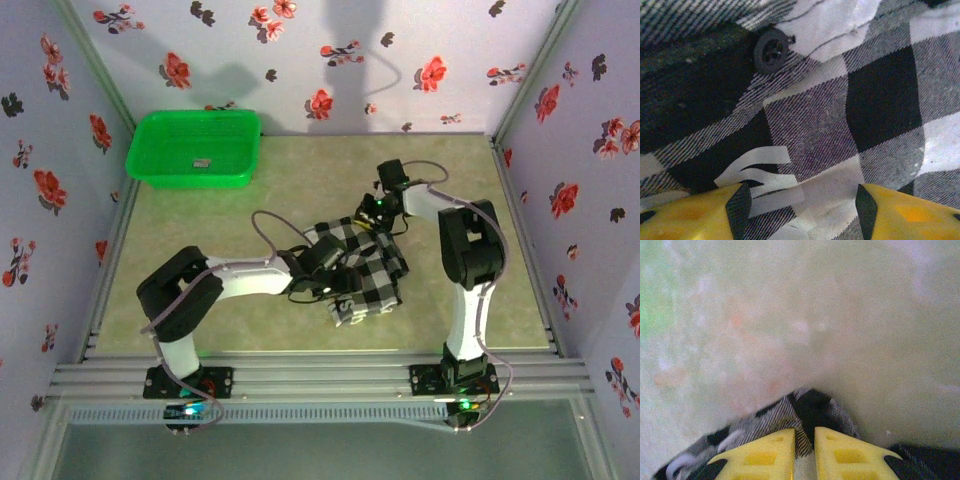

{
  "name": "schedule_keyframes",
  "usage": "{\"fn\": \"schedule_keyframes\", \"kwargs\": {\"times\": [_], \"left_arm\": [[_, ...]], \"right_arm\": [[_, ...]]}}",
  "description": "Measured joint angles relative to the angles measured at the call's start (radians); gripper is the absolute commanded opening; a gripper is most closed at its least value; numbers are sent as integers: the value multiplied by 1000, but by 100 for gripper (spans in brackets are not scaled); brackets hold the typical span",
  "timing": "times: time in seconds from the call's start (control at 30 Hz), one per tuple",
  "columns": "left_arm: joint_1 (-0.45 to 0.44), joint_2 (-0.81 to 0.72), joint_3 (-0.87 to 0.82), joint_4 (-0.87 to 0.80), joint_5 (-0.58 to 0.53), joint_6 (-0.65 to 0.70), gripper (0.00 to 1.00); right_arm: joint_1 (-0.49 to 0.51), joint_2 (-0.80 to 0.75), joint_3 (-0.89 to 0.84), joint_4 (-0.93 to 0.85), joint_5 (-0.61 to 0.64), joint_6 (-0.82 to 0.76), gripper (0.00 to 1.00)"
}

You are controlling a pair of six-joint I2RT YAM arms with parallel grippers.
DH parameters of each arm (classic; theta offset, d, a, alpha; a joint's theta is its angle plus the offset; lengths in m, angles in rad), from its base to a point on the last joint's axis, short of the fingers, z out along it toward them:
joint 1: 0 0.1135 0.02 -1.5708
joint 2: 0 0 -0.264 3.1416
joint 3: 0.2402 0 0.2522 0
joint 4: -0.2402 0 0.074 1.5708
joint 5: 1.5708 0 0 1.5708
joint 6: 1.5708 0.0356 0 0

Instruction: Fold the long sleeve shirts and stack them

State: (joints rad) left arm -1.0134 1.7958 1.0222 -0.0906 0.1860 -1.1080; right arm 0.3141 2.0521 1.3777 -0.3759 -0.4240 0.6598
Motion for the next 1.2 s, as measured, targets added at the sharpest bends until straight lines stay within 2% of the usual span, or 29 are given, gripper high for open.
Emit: {"fn": "schedule_keyframes", "kwargs": {"times": [0.1, 0.2, 0.33, 0.43, 0.5, 0.63, 0.67, 0.77, 0.83, 1.0, 1.07, 1.13, 1.2], "left_arm": [[-4, 4, 6, 8, 10, 14, 66], [-2, -3, 8, 8, 18, 23, 78], [27, -64, 36, -91, 24, 38, 85], [89, -142, 117, -211, 8, 77, 87], [144, -190, 188, -277, -5, 116, 87], [248, -217, 320, -376, -18, 228, 86], [264, -201, 347, -397, -17, 261, 85], [272, -122, 394, -424, 6, 338, 85], [268, -66, 395, -427, 36, 365, 85], [265, -3, 362, -425, 89, 386, 85], [264, -7, 336, -410, 105, 386, 85], [262, -11, 308, -391, 120, 382, 85], [258, -20, 266, -352, 135, 362, 85]], "right_arm": [[0, 44, 24, 42, -27, 60, 20], [0, 65, 59, 81, -29, 105, 26], [-3, 55, 75, 82, -28, 108, 47], [-10, -24, 77, -21, -4, 64, 67], [-19, -133, 69, -111, 35, 29, 76], [-36, -528, -92, -217, 118, -14, 89], [-39, -646, -165, -222, 130, -28, 90], [-39, -861, -335, -270, 158, -113, 92], [-37, -859, -388, -296, 179, -190, 92], [-45, -663, -401, -288, 222, -362, 92], [-64, -589, -386, -265, 204, -412, 93], [-90, -522, -354, -235, 169, -446, 99], [-114, -460, -322, -196, 128, -475, 99]]}}
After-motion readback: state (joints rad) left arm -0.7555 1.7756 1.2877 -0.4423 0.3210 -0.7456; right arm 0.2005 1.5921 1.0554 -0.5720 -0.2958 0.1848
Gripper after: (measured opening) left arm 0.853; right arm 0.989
